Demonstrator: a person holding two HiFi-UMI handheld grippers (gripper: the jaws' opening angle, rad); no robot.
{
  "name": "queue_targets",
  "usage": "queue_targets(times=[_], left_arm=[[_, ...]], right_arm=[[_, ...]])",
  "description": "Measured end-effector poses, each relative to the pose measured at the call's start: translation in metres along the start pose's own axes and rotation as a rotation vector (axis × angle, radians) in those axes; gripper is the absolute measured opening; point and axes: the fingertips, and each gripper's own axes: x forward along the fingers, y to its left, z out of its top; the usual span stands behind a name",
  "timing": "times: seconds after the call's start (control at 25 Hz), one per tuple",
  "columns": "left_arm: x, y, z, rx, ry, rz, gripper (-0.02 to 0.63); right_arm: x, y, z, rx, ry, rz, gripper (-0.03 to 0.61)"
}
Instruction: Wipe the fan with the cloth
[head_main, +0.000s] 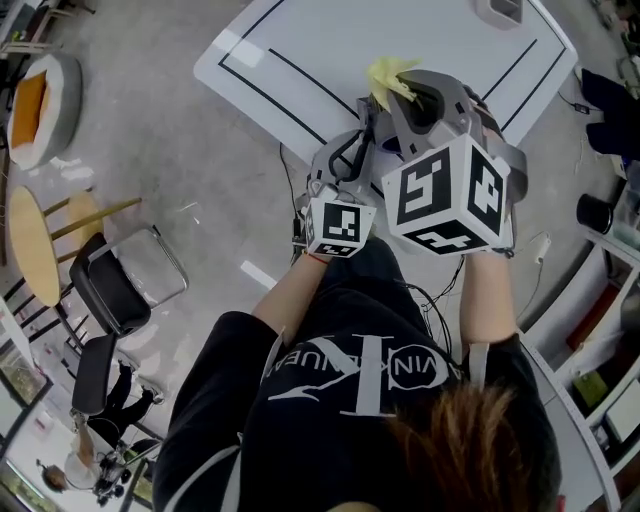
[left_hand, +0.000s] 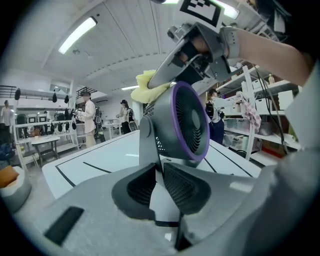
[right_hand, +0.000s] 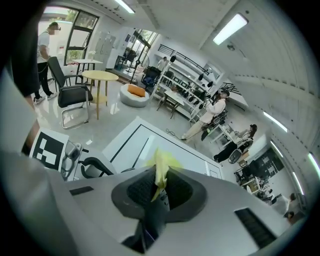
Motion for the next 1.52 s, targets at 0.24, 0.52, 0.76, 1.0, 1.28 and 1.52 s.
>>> queue_targets(times=[0.24,0.52,0.76,1.0,1.28,1.52], left_arm=[[0.002,0.003,0.005,0.002,-0.001,0.005,0.052],[0.001,0.002,0.003,0.008,-0.001,0.007,0.052],[-0.001,0.005,0.005,0.009,-0.001,0.007,0.052],[0.001,0.008,0.009,-0.017,-0.004,-0.011,0.055],[0.0,0.011,0.008,-0.068,0.026,-0.101,0.055],[0.004,0.019,0.009,0.02,0.093,-0.163,0.08]], right_arm=[[-0.01,-0.025,-0.015,0.063,0.005,-0.074,0.032],[-0.022,-0.051,-0.054,0.183,0.029,-0.149,0.031],[-0.026,-0.055,-0.072,0.258,0.024,-0.183,0.029],[-0.027,-0.062,-0.103,0.268,0.098,-0.211,0.029],[-0.022,-0.05,-0.141,0.313,0.174,-0.192,0.029],[-0.021,-0.045,-0.147,0.444,0.101,-0.15,0.029]])
